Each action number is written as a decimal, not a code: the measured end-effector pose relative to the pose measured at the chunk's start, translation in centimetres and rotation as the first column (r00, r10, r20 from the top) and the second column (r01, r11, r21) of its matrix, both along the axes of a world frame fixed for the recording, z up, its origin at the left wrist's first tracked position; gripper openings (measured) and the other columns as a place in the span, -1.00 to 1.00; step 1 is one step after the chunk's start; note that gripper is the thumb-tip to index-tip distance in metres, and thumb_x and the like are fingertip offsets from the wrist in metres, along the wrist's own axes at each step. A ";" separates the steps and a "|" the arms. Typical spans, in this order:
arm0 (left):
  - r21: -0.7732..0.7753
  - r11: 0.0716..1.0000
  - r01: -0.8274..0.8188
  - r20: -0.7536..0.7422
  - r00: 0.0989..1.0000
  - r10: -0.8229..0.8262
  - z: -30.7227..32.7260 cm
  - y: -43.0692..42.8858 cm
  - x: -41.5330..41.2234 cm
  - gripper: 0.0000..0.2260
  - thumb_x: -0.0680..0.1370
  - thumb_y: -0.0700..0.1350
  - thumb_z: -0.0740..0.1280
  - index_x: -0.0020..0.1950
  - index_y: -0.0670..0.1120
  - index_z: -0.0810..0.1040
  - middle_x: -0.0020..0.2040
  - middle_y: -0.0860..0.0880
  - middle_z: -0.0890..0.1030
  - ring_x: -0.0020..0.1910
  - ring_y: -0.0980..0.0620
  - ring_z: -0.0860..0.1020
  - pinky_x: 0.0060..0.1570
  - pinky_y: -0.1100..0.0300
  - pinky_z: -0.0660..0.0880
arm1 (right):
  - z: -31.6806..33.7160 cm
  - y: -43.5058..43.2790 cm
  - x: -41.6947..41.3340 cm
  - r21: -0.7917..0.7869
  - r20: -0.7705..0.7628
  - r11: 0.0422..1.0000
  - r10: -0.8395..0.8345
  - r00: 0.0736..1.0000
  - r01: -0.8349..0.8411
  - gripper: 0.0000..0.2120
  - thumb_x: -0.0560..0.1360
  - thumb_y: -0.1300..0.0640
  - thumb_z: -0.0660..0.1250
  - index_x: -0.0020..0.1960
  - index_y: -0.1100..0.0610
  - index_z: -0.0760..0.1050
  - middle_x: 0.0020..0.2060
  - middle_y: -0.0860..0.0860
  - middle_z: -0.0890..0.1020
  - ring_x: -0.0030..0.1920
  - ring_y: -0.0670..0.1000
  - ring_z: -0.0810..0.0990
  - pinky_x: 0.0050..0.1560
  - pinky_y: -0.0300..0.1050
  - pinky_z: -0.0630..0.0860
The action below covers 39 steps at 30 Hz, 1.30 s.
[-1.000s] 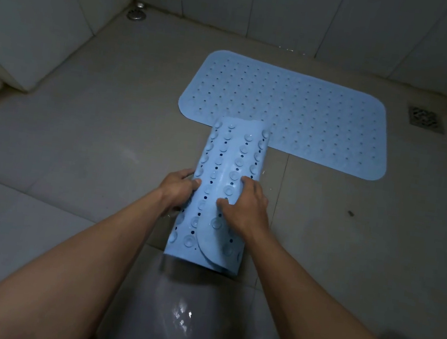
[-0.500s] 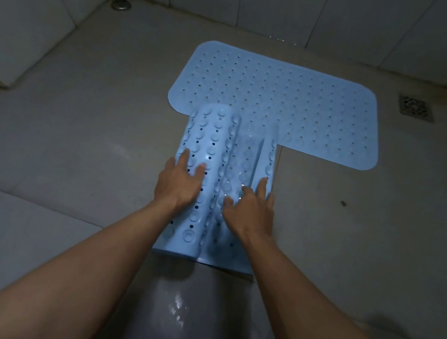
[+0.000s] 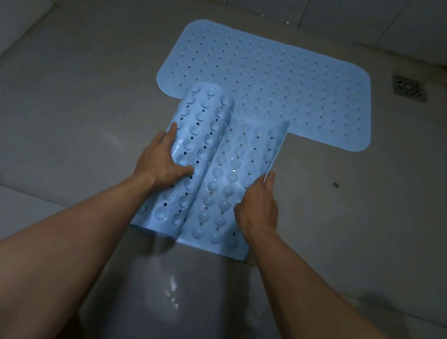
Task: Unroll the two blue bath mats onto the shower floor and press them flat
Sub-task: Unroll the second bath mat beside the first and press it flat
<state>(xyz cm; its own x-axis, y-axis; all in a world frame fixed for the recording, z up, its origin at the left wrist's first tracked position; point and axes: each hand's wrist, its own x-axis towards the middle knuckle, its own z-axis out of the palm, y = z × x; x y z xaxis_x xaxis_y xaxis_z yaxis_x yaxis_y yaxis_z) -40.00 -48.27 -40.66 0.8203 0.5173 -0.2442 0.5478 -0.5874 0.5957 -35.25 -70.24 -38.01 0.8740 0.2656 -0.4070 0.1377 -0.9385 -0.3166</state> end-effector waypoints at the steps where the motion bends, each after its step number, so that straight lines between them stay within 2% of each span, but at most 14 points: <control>1: -0.005 1.000 0.001 -0.005 1.000 -0.001 0.1 0.2 0.0 0.03 0.33 0.09 0.57 0.63 0.06 -0.01 0.58 -0.09 0.18 0.52 -0.12 0.24 0.44 -0.02 0.27 | 0.0 -0.1 0.1 0.001 -0.001 1.000 -0.005 1.000 0.005 -0.29 0.54 0.27 0.35 0.55 0.32 0.03 0.59 0.10 -0.18 0.18 0.16 0.57 0.06 -0.06 0.52; 6: -0.021 1.000 -0.012 -0.021 1.000 0.011 0.1 1.0 -0.3 0.02 0.37 0.06 0.57 0.63 0.01 -0.03 0.58 -0.10 0.19 0.52 -0.11 0.22 0.46 0.02 0.23 | -1.0 -1.0 0.4 -0.023 0.041 1.000 0.008 0.999 -0.007 -0.22 0.51 0.22 0.40 0.56 0.32 0.02 0.59 0.11 -0.16 0.26 0.18 0.52 0.12 -0.04 0.51; 8: 0.033 0.999 -0.001 -0.085 0.996 0.003 0.1 1.0 -0.5 0.00 0.39 0.10 0.53 0.63 0.06 -0.06 0.59 -0.14 0.14 0.52 -0.20 0.22 0.45 -0.05 0.26 | -1.6 -1.3 0.4 -0.135 0.070 0.990 0.060 0.996 -0.050 -0.14 0.49 0.17 0.41 0.58 0.25 -0.06 0.57 0.18 -0.24 0.48 0.24 0.25 0.36 0.12 0.37; 9: 0.072 0.997 0.011 -0.127 0.992 -0.002 0.1 1.0 -0.5 -0.03 0.41 0.12 0.50 0.63 0.11 -0.08 0.60 -0.16 0.10 0.52 -0.25 0.20 0.44 -0.09 0.27 | -1.8 -1.4 0.3 -0.227 0.096 0.970 0.106 0.990 -0.082 -0.11 0.49 0.12 0.42 0.59 0.19 -0.09 0.56 0.21 -0.29 0.55 0.30 0.04 0.44 0.27 0.20; 12: 0.173 0.983 0.066 -0.191 0.981 -0.033 0.3 0.2 -0.6 -0.19 0.50 0.09 0.38 0.61 0.20 -0.05 0.61 -0.18 -0.01 0.52 -0.31 0.14 0.44 -0.17 0.26 | -2.2 -1.1 0.2 -0.446 0.149 0.873 0.291 0.945 -0.198 -0.19 0.53 0.08 0.33 0.60 0.06 -0.08 0.53 0.25 -0.35 0.52 0.36 -0.32 0.35 0.55 -0.21; 14: 0.268 0.956 0.116 -0.245 0.968 -0.049 0.5 -0.7 -0.5 -0.30 0.57 0.06 0.26 0.61 0.17 -0.03 0.62 -0.18 -0.09 0.54 -0.30 0.03 0.46 -0.24 0.15 | -2.7 -0.2 0.4 -0.454 0.077 0.849 0.342 0.937 -0.272 -0.27 0.58 0.02 0.23 0.61 0.05 -0.09 0.55 0.22 -0.31 0.53 0.33 -0.34 0.35 0.58 -0.25; 16: 0.322 0.938 0.126 -0.270 0.962 -0.037 0.4 -1.5 -0.3 -0.38 0.61 0.11 0.14 0.62 0.11 -0.05 0.62 -0.15 -0.16 0.57 -0.27 -0.07 0.46 -0.31 0.04 | -3.4 1.0 0.5 -0.323 -0.066 0.908 0.261 0.963 -0.268 -0.27 0.60 -0.15 0.15 0.61 0.00 -0.15 0.57 0.15 -0.31 0.55 0.26 -0.32 0.38 0.56 -0.18; 18: 0.306 0.947 0.097 -0.285 0.958 -0.006 0.2 -1.8 -0.2 -0.25 0.57 0.32 0.11 0.62 0.07 -0.13 0.62 -0.13 -0.20 0.58 -0.24 -0.12 0.46 -0.33 -0.01 | -4.0 2.0 0.2 -0.179 -0.229 0.967 0.141 0.963 -0.184 -0.20 0.56 -0.32 0.14 0.59 -0.12 -0.24 0.55 0.08 -0.37 0.54 0.25 -0.34 0.35 0.59 -0.10; 20: 0.318 0.940 0.122 -0.337 0.941 -0.007 0.0 -1.6 -0.2 -0.03 0.44 0.46 0.22 0.61 0.06 -0.21 0.61 -0.14 -0.25 0.58 -0.25 -0.14 0.45 -0.33 0.01 | -4.7 2.4 -0.4 -0.120 -0.333 0.987 0.061 0.941 -0.106 -0.10 0.49 -0.40 0.18 0.55 -0.21 -0.35 0.52 0.04 -0.44 0.52 0.26 -0.40 0.31 0.63 -0.04; 24: 0.375 0.924 0.074 -0.301 0.953 0.046 0.2 -1.0 -0.8 0.00 0.42 0.32 0.37 0.62 0.04 -0.18 0.61 -0.20 -0.13 0.55 -0.28 -0.03 0.45 -0.28 0.09 | -5.6 2.2 -1.2 -0.125 -0.325 0.989 0.039 0.945 -0.084 -0.02 0.45 -0.44 0.22 0.51 -0.26 -0.44 0.50 0.02 -0.50 0.51 0.23 -0.45 0.28 0.63 -0.02; 28: 0.452 0.888 -0.081 -0.154 0.974 0.168 0.7 -1.0 -1.0 -0.18 0.46 0.15 0.36 0.61 0.08 -0.01 0.52 -0.24 0.12 0.44 -0.29 0.16 0.38 -0.20 0.18 | -5.7 2.0 -0.9 -0.124 -0.344 0.989 0.036 0.938 -0.083 -0.01 0.43 -0.44 0.23 0.51 -0.27 -0.43 0.49 0.00 -0.50 0.50 0.21 -0.47 0.30 0.63 -0.02; 32: 0.530 0.844 -0.078 -0.159 0.969 0.189 0.8 -0.2 -1.0 -0.38 0.51 -0.03 0.29 0.56 0.09 0.19 0.53 -0.21 0.15 0.45 -0.30 0.17 0.40 -0.25 0.16 | -5.6 1.8 -0.8 -0.126 -0.348 0.988 0.040 0.937 -0.089 -0.03 0.45 -0.43 0.23 0.52 -0.26 -0.41 0.50 -0.02 -0.49 0.51 0.18 -0.46 0.31 0.61 -0.01; 35: 0.483 0.872 -0.087 -0.250 0.940 0.232 0.5 0.5 -1.0 -0.45 0.58 0.10 0.17 0.56 0.03 0.19 0.56 -0.19 0.11 0.49 -0.31 0.13 0.41 -0.28 0.12 | -5.7 1.5 -0.9 -0.136 -0.333 0.988 0.028 0.943 -0.078 -0.03 0.45 -0.43 0.23 0.54 -0.23 -0.38 0.51 -0.02 -0.48 0.51 0.17 -0.46 0.33 0.60 -0.02; 39: 0.368 0.929 0.036 -0.435 0.890 0.137 -0.9 2.2 -1.9 -0.28 0.58 0.26 0.21 0.62 0.09 -0.05 0.61 -0.17 -0.01 0.55 -0.33 -0.04 0.43 -0.28 0.14 | -5.4 2.3 -0.8 -0.177 -0.334 0.981 0.018 0.942 -0.081 -0.01 0.47 -0.37 0.26 0.56 -0.13 -0.37 0.53 0.06 -0.43 0.52 0.25 -0.40 0.34 0.59 -0.03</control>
<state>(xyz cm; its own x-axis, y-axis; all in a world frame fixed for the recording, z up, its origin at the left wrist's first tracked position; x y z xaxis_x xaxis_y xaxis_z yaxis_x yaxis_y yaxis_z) -41.89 -46.10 -41.55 0.6379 0.6770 -0.3670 0.7369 -0.6751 0.0356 -36.03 -67.93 -43.45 0.6700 0.1971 -0.7157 0.1034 -0.9795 -0.1729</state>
